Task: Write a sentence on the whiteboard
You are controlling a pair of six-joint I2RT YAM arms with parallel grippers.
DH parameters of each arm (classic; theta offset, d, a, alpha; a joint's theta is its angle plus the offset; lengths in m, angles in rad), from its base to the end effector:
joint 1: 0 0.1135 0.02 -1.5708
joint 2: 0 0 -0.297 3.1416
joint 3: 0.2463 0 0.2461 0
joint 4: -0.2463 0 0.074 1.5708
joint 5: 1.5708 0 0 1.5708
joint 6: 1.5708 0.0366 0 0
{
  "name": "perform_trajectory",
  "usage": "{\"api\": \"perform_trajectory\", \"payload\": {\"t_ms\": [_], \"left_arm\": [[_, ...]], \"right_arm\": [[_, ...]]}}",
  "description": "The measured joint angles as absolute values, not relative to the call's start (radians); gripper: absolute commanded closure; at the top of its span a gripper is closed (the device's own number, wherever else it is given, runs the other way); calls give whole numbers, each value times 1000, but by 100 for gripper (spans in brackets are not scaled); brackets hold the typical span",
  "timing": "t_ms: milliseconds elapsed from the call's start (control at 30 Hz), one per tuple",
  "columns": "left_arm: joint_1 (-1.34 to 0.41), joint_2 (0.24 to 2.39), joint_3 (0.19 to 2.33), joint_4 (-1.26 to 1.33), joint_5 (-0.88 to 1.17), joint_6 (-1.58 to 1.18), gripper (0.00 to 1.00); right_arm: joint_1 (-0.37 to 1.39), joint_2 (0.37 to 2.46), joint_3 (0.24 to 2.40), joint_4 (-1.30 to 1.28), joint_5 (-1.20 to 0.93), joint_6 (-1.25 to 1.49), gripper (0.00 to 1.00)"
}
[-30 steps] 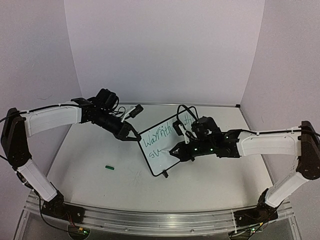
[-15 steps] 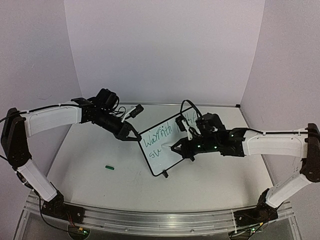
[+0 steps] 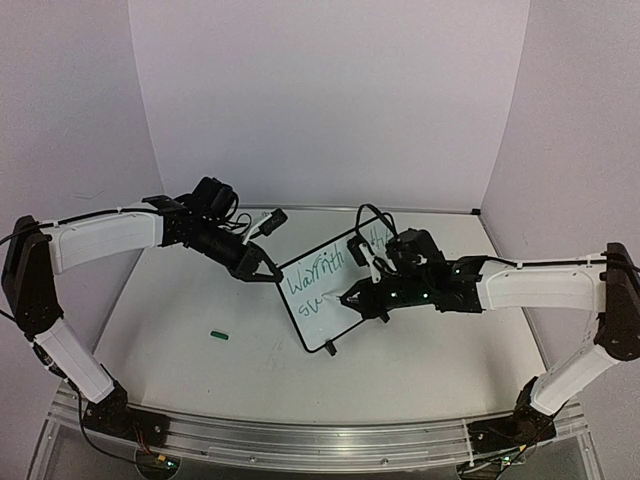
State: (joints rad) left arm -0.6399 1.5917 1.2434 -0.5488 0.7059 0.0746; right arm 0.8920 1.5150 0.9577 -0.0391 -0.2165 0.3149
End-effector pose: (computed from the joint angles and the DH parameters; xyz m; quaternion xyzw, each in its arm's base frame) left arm 0.2542 -0.2188 0.3058 0.4167 0.7897 -0.3998 0.2068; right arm 0.2002 0.2606 0.2731 -0.2985 0.8278 0.3427 0.3290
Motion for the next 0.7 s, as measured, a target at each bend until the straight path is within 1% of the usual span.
{"api": "perform_trajectory", "payload": {"t_ms": [700], "left_arm": [[-641, 1592, 1243, -548, 706, 75, 100]], "right_arm": [[891, 1515, 898, -38, -217, 345, 100]]}}
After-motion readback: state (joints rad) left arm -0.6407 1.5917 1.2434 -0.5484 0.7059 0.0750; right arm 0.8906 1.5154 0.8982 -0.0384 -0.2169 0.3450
